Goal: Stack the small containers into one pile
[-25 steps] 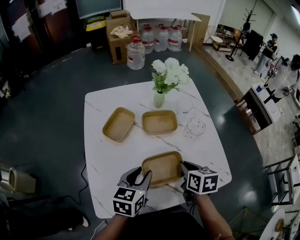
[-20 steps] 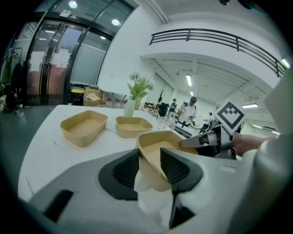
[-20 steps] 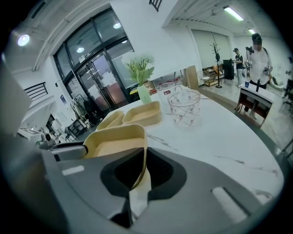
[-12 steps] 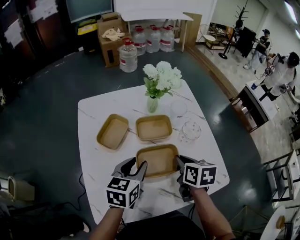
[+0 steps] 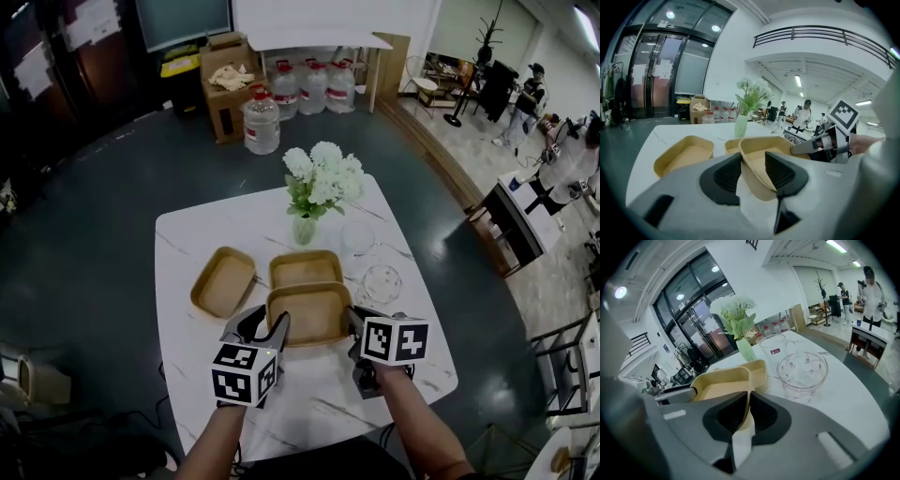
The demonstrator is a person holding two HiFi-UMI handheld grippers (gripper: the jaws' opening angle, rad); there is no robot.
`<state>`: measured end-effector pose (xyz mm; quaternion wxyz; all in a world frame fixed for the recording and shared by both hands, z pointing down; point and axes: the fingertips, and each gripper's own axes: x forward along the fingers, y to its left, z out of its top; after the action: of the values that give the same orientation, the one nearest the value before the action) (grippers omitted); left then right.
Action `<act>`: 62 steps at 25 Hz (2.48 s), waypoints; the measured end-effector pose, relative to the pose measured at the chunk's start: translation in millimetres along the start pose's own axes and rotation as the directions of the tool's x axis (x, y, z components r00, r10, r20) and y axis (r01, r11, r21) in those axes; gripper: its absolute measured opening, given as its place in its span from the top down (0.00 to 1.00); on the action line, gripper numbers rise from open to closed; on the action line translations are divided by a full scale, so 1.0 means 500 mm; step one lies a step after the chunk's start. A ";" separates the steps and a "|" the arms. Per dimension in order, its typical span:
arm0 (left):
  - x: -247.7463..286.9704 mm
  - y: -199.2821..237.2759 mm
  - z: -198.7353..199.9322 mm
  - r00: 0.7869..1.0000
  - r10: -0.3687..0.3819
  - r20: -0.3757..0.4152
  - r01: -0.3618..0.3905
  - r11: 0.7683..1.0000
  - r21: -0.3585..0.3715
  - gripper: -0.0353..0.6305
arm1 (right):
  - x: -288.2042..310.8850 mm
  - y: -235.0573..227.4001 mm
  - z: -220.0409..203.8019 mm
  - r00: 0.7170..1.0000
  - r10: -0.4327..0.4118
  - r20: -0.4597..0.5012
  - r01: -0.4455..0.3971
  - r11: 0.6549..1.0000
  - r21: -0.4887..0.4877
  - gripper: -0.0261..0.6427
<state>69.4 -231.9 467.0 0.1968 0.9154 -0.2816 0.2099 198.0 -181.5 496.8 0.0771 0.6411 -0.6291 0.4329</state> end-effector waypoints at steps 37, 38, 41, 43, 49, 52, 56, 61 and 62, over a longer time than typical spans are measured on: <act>0.186 0.128 0.060 0.998 0.038 -0.056 -0.039 0.999 -0.019 0.70 | 0.136 -0.028 0.150 0.998 -0.057 0.007 0.057 0.998 0.014 0.92; 0.186 0.129 0.057 0.997 0.038 -0.064 -0.040 0.999 -0.019 0.70 | 0.136 -0.027 0.149 0.998 -0.060 0.008 0.060 0.998 0.013 0.92; 0.190 0.131 0.046 0.995 0.041 -0.089 -0.042 0.999 -0.009 0.70 | 0.135 -0.023 0.154 0.998 -0.058 0.033 0.057 0.998 0.020 0.89; 0.193 0.129 0.041 0.994 0.043 -0.097 -0.043 0.999 0.000 0.70 | 0.136 -0.019 0.159 0.997 -0.048 0.053 0.047 0.999 0.024 0.85; 0.190 0.120 0.043 0.995 0.040 -0.092 -0.040 0.999 0.005 0.70 | 0.137 -0.009 0.151 0.997 -0.052 0.050 0.052 0.999 -0.003 0.74; 0.180 0.123 0.049 0.996 0.042 -0.084 -0.043 0.999 -0.018 0.70 | 0.135 -0.009 0.150 0.998 -0.049 0.036 0.049 0.999 -0.004 0.79; 0.175 0.127 0.044 0.993 0.041 -0.107 -0.044 0.998 -0.033 0.71 | 0.138 -0.012 0.151 0.999 -0.033 0.019 0.032 0.999 0.006 0.83; 0.180 0.127 0.027 0.988 0.053 -0.144 -0.056 0.998 -0.022 0.71 | 0.141 -0.006 0.151 0.999 -0.040 0.028 0.041 0.999 -0.024 0.73; 0.179 0.128 0.027 0.988 0.057 -0.143 -0.060 0.998 -0.020 0.71 | 0.141 -0.006 0.152 0.999 -0.041 0.031 0.042 0.999 -0.028 0.71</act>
<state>102.6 -326.0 515.5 0.2212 0.8869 -0.2961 0.2770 223.5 -282.0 497.5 0.0856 0.6593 -0.6230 0.4122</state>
